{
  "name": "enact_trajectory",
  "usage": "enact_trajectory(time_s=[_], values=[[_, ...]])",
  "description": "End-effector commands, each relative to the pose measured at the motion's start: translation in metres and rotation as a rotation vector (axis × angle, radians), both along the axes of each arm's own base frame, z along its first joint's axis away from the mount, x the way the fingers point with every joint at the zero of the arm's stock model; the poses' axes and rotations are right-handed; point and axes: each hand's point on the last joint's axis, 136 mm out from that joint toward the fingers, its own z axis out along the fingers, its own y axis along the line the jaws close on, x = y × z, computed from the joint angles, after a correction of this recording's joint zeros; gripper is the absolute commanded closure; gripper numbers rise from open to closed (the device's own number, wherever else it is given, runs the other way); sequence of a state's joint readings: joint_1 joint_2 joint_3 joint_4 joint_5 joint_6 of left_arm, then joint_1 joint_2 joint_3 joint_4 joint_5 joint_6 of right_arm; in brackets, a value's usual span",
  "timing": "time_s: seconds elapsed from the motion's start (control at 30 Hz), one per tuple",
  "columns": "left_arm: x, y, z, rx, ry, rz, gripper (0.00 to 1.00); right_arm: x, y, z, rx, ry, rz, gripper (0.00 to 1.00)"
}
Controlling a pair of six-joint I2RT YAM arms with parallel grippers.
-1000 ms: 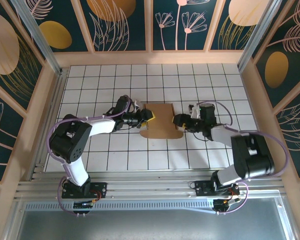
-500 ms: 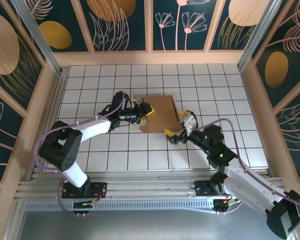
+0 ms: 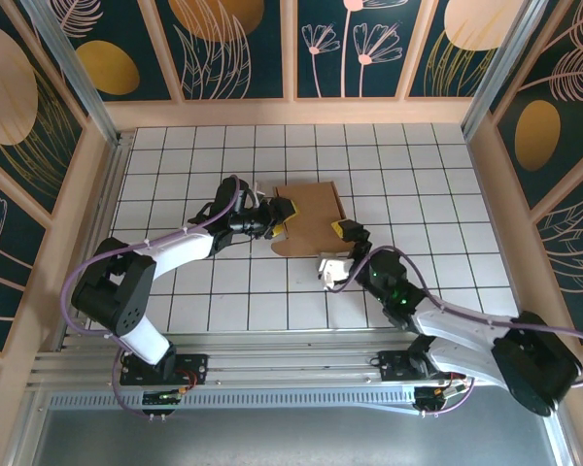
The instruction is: Fold the paper box
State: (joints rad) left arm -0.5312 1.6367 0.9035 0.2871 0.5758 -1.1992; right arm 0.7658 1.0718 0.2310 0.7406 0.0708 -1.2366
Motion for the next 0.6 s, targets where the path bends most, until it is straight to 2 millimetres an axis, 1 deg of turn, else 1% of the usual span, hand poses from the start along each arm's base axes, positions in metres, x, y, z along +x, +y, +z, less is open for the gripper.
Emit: enact_trajectory(time_s=[0.0,0.1,0.2,0.27,0.3,0.4,0.47,0.53,0.57], values=[[-0.002,-0.004,0.018,-0.061,0.055,0.016,0.47,0.011,0.002,0.024,-0.083,-0.215,-0.015,0.01],[-0.003,-0.005,0.021,-0.084,0.062,0.015,0.47,0.016,0.005,0.027,-0.088,-0.251,-0.022,0.02],[-0.003,-0.006,0.026,-0.101,0.061,0.014,0.47,0.025,0.003,0.028,-0.109,-0.3,-0.066,0.04],[-0.003,-0.007,0.029,-0.103,0.059,0.011,0.47,0.032,0.002,0.034,-0.098,-0.334,-0.104,0.05],[-0.003,-0.007,0.029,-0.102,0.06,0.01,0.46,0.034,0.003,0.036,-0.088,-0.336,-0.112,0.08],[-0.005,-0.007,0.03,-0.103,0.062,0.005,0.46,0.035,0.008,0.027,-0.112,-0.312,-0.091,0.16],[-0.004,-0.007,0.032,-0.103,0.057,0.006,0.43,0.034,0.01,0.02,-0.125,-0.29,-0.079,0.18],[-0.004,-0.006,0.035,-0.104,0.045,0.008,0.4,0.033,0.011,0.015,-0.137,-0.267,-0.069,0.22],[-0.003,-0.006,0.038,-0.107,0.039,0.008,0.39,0.033,0.011,0.012,-0.143,-0.257,-0.07,0.23]])
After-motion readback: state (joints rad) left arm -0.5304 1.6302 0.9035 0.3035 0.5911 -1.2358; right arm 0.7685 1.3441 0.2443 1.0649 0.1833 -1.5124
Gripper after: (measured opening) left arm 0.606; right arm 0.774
